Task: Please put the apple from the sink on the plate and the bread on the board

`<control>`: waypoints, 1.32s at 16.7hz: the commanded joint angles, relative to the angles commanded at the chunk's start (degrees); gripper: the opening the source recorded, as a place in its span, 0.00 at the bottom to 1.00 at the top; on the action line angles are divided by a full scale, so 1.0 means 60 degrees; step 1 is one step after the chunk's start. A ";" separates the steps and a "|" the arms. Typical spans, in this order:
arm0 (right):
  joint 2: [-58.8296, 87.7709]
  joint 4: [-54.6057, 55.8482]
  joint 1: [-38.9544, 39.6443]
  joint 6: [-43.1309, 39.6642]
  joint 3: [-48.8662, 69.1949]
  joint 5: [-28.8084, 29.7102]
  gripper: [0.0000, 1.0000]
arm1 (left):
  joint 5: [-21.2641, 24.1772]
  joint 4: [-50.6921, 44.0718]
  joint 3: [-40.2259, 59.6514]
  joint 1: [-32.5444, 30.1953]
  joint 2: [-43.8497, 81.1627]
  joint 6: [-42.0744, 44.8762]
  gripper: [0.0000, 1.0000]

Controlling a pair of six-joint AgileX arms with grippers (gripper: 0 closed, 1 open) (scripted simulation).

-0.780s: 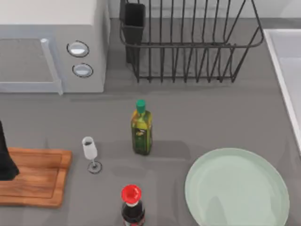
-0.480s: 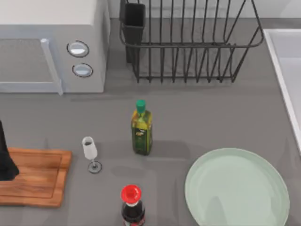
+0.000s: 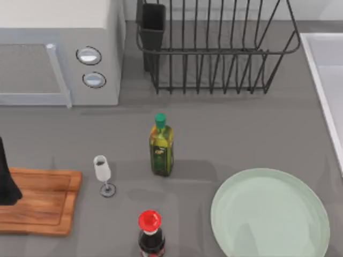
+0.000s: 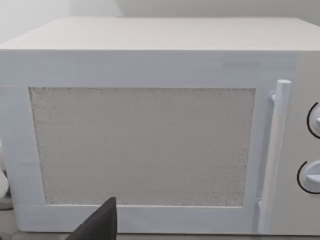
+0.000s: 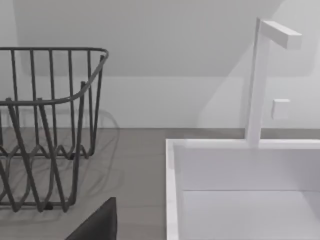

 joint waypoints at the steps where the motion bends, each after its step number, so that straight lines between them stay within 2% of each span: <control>1: 0.0000 0.0000 0.0000 0.0000 0.0000 0.0000 1.00 | 0.0000 0.0000 0.0000 0.0000 0.0000 0.0000 1.00; 13: 0.0291 -0.0187 -0.0034 -0.0031 0.0285 0.0001 1.00 | 0.0000 0.0000 0.0000 0.0000 0.0000 0.0000 1.00; 17: 0.2092 -0.1257 -0.0228 -0.0206 0.1933 0.0004 1.00 | 0.0000 0.0000 0.0000 0.0000 0.0000 0.0000 1.00; 22: 0.6325 -0.3467 -0.0630 -0.0570 0.5380 0.0010 1.00 | 0.0000 0.0000 0.0000 0.0000 0.0000 0.0000 1.00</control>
